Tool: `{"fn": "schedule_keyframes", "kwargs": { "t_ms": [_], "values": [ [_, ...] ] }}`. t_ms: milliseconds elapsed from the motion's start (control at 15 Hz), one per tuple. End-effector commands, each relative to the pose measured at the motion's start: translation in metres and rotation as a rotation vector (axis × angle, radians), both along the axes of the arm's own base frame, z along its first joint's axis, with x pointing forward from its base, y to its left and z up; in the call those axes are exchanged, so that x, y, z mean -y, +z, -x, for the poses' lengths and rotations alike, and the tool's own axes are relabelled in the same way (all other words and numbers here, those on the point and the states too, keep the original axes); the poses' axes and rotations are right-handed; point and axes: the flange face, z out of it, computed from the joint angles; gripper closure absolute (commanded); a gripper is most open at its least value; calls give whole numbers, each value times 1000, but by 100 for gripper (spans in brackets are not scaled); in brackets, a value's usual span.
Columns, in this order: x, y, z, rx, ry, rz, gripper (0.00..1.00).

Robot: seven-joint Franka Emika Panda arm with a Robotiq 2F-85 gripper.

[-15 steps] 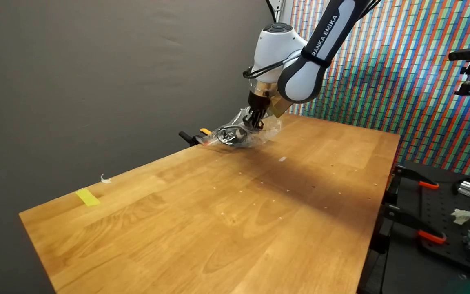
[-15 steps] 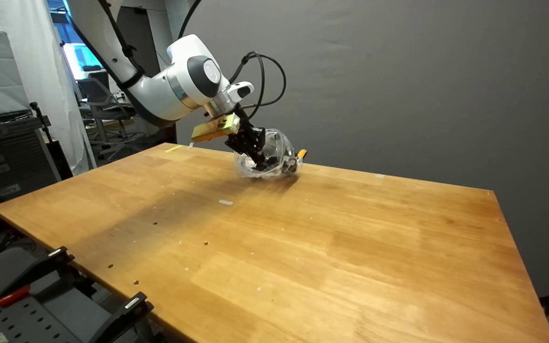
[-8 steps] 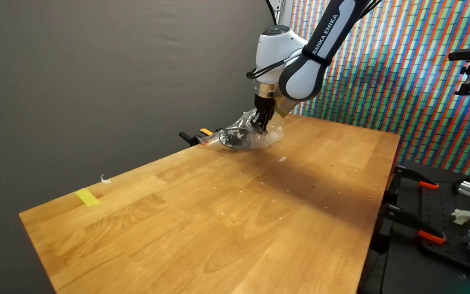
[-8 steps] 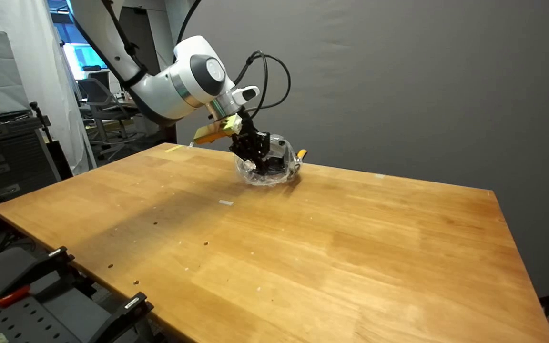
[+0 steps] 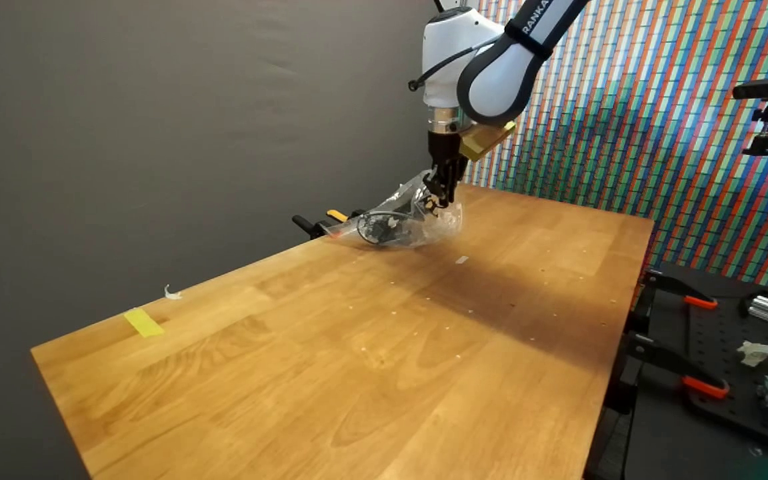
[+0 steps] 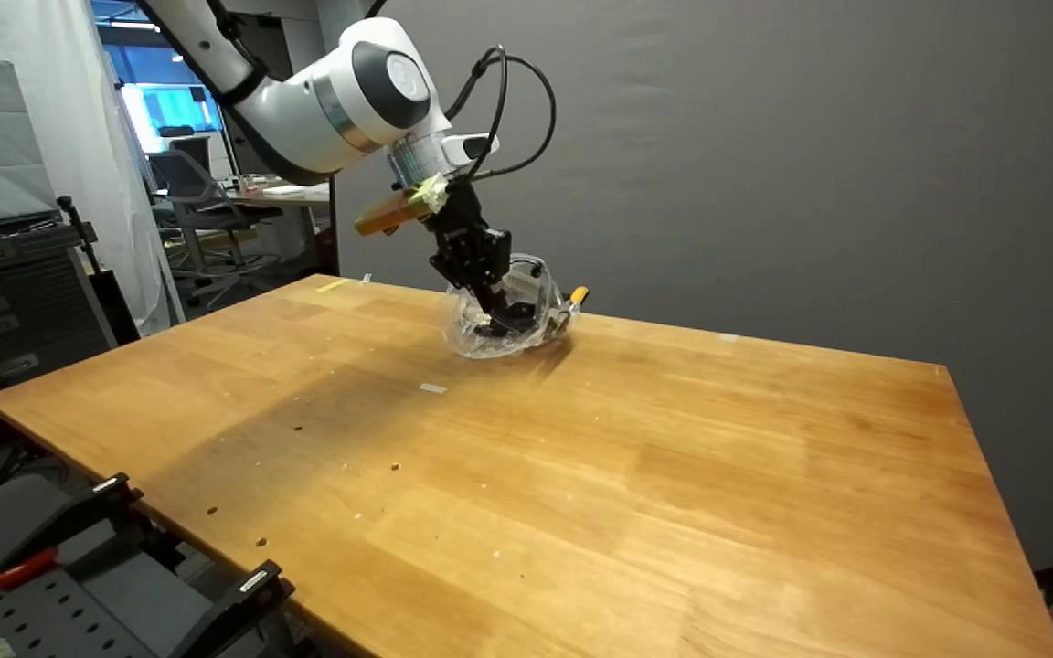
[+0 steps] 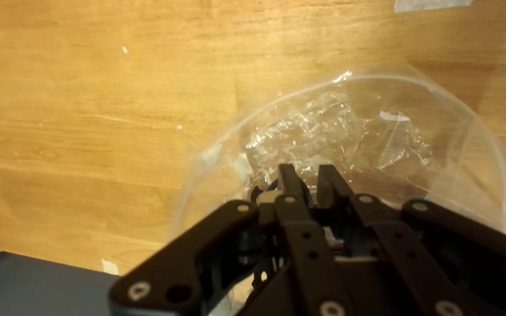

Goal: Remove the object from the plastic and place it on the table

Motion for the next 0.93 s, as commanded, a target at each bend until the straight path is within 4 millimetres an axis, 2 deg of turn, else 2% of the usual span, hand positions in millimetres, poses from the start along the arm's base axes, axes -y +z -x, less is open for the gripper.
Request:
{"fn": "schedule_keyframes", "kwargs": {
  "t_ms": [0,200,533,867],
  "values": [
    [5,32,13,-22,-12,-57,94],
    [8,47,21,-51,-37,-92,94],
    [4,87,44,-109,-102,-176,95],
    [-8,150,70,-124,-180,-278,95]
  ]
}}
